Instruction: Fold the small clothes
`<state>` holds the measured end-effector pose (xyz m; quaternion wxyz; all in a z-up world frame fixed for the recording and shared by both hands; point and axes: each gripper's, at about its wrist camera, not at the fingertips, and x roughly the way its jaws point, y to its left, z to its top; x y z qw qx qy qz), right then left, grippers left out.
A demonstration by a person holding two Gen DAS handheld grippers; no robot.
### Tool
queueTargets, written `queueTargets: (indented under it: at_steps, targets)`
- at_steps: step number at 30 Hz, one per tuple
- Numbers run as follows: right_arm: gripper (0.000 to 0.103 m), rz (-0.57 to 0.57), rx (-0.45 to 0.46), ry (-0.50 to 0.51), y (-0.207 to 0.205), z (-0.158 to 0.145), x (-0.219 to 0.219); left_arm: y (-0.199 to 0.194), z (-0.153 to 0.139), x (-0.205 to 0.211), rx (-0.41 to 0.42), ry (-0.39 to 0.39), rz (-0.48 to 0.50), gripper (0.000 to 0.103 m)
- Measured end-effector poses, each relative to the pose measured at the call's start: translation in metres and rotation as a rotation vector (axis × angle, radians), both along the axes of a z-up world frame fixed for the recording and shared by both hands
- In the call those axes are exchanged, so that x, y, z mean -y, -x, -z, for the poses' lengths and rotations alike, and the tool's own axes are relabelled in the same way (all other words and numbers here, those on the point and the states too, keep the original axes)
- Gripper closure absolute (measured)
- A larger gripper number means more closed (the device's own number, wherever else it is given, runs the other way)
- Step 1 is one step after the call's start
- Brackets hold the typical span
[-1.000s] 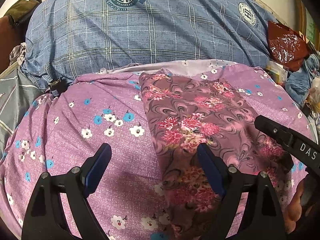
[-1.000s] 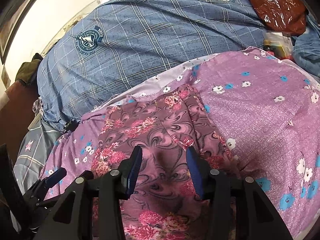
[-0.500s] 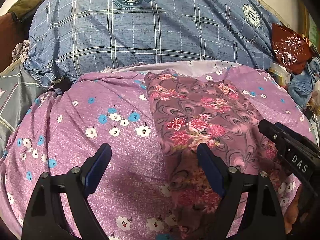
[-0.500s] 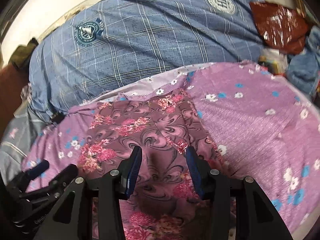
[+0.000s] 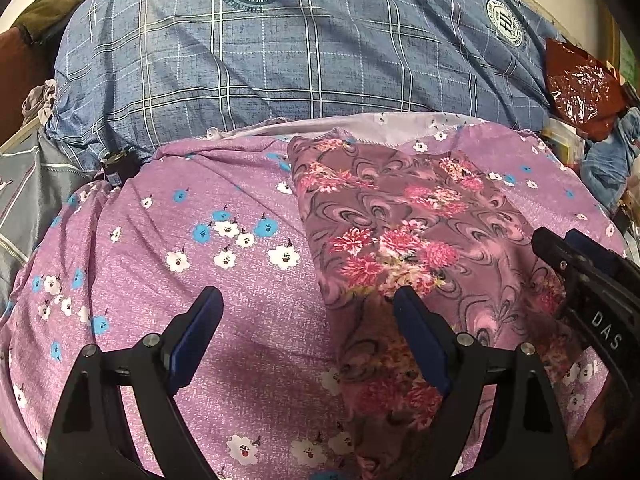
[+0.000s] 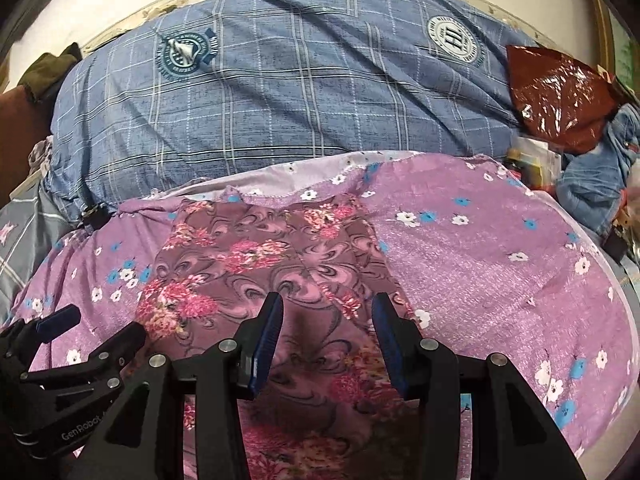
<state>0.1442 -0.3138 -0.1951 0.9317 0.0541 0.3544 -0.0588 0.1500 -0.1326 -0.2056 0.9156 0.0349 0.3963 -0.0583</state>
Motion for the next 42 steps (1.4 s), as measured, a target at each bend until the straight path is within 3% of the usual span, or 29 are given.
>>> queueTargets:
  at_steps: [42]
  targets:
    - [0.055,0.02,-0.016,0.047,-0.0011,0.0016,0.0003,0.0002,0.0034,0.0043,-0.006,-0.007,0.002,0.015]
